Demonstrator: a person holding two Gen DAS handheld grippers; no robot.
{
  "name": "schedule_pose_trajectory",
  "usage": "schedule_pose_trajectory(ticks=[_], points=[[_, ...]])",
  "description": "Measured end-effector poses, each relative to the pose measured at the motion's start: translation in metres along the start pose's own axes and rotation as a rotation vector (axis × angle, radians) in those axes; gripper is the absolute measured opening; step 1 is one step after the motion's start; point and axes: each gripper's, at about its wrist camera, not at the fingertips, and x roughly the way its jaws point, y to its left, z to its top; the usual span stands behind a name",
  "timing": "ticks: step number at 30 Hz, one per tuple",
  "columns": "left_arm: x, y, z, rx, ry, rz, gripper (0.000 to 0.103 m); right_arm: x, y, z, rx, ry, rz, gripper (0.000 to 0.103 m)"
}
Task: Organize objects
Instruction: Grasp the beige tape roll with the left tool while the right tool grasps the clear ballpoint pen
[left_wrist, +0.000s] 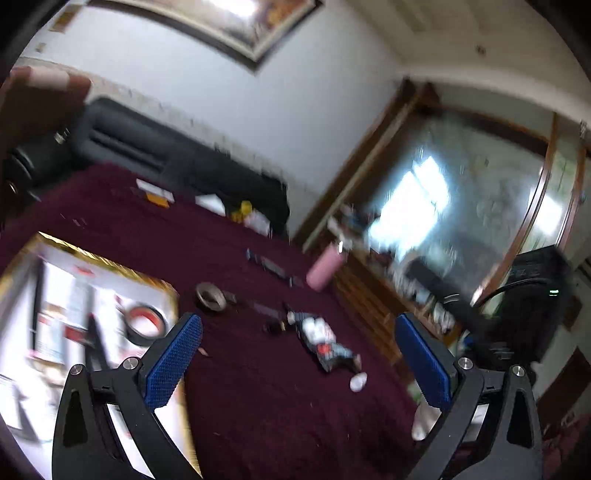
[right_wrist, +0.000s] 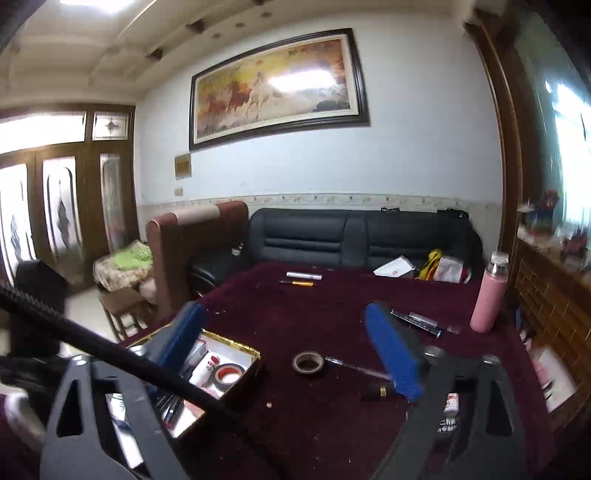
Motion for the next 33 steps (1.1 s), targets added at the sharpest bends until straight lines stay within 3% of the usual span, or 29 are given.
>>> schedule_pose_trajectory(ticks=[3, 6, 10, 12, 13, 16, 25, 27, 29, 30, 33], points=[[0.042, -0.006, -0.003, 0.014, 0.093, 0.061, 0.101, 0.024, -0.041, -0.020, 0.130, 0.151, 0.010, 0.103], [0.075, -0.002, 0.002, 0.010, 0.162, 0.132, 0.101, 0.031, -0.073, -0.038, 0.217, 0.175, -0.045, 0.103], [0.123, 0.012, 0.011, 0.024, 0.245, 0.316, 0.101, 0.036, -0.130, -0.052, 0.354, 0.195, -0.082, 0.102], [0.144, 0.016, 0.013, 0.049, 0.268, 0.406, 0.094, 0.039, -0.149, -0.061, 0.402, 0.200, -0.086, 0.101], [0.157, 0.020, 0.014, 0.059, 0.283, 0.427, 0.086, 0.037, -0.159, -0.064, 0.419, 0.202, -0.085, 0.101], [0.198, 0.033, 0.017, 0.111, 0.357, 0.507, 0.061, 0.043, -0.173, -0.067, 0.451, 0.198, -0.067, 0.101], [0.284, 0.078, 0.005, 0.187, 0.541, 0.694, 0.059, 0.050, -0.181, -0.078, 0.463, 0.185, -0.025, 0.101], [0.286, 0.082, 0.002, 0.188, 0.535, 0.702, 0.059, 0.052, -0.183, -0.080, 0.473, 0.190, -0.025, 0.101], [0.284, 0.080, 0.000, 0.195, 0.533, 0.677, 0.040, 0.052, -0.186, -0.082, 0.486, 0.193, -0.028, 0.101], [0.281, 0.077, -0.001, 0.198, 0.530, 0.650, 0.011, 0.053, -0.187, -0.083, 0.496, 0.198, -0.028, 0.101], [0.270, 0.074, -0.005, 0.168, 0.520, 0.597, 0.007, 0.054, -0.185, -0.082, 0.497, 0.218, -0.031, 0.098]])
